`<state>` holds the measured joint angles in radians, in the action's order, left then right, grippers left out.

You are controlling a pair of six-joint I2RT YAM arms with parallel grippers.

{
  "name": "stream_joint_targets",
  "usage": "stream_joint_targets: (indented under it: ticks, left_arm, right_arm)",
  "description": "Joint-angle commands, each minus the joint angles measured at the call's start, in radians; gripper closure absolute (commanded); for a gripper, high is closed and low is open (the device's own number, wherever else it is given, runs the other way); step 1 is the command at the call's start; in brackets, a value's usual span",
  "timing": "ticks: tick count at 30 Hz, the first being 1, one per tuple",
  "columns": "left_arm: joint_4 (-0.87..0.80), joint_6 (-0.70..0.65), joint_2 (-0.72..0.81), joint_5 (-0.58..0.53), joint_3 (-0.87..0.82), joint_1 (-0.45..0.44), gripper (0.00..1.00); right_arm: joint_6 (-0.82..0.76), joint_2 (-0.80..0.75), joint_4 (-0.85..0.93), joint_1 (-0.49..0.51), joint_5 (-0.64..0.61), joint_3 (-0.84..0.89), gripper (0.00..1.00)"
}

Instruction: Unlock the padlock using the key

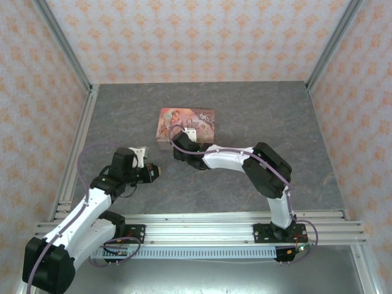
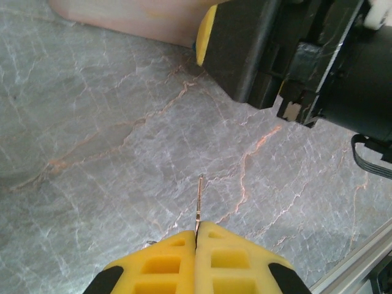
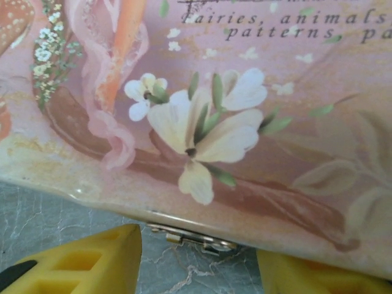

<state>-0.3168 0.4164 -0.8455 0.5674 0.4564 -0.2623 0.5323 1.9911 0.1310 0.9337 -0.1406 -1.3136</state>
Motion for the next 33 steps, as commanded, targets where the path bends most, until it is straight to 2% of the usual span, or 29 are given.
stream_joint_targets:
  ticks: [1, 20, 23, 29, 33]
  left_arm:
    - [0.044, -0.060, -0.032, 0.003, 0.048, -0.007, 1.00]
    - [0.051, -0.137, -0.116, 0.025, 0.070, -0.006, 1.00]
    - [0.046, -0.147, -0.122, 0.027, 0.074, -0.007, 1.00]
    - [0.051, -0.157, -0.124, 0.025, 0.073, -0.006, 1.00]
    - [0.057, -0.164, -0.124, 0.026, 0.070, -0.007, 1.00]
  right_arm:
    - [0.011, 0.030, 0.035, 0.006, -0.060, -0.049, 0.51]
    - [0.009, 0.115, 0.094, -0.021, -0.114, -0.154, 0.53]
    - [0.008, 0.121, 0.086, -0.027, -0.111, -0.158, 0.59]
    - [-0.016, 0.136, 0.084, -0.036, -0.104, -0.182, 0.62]
    - [-0.029, 0.130, 0.084, -0.041, -0.090, -0.187, 0.77]
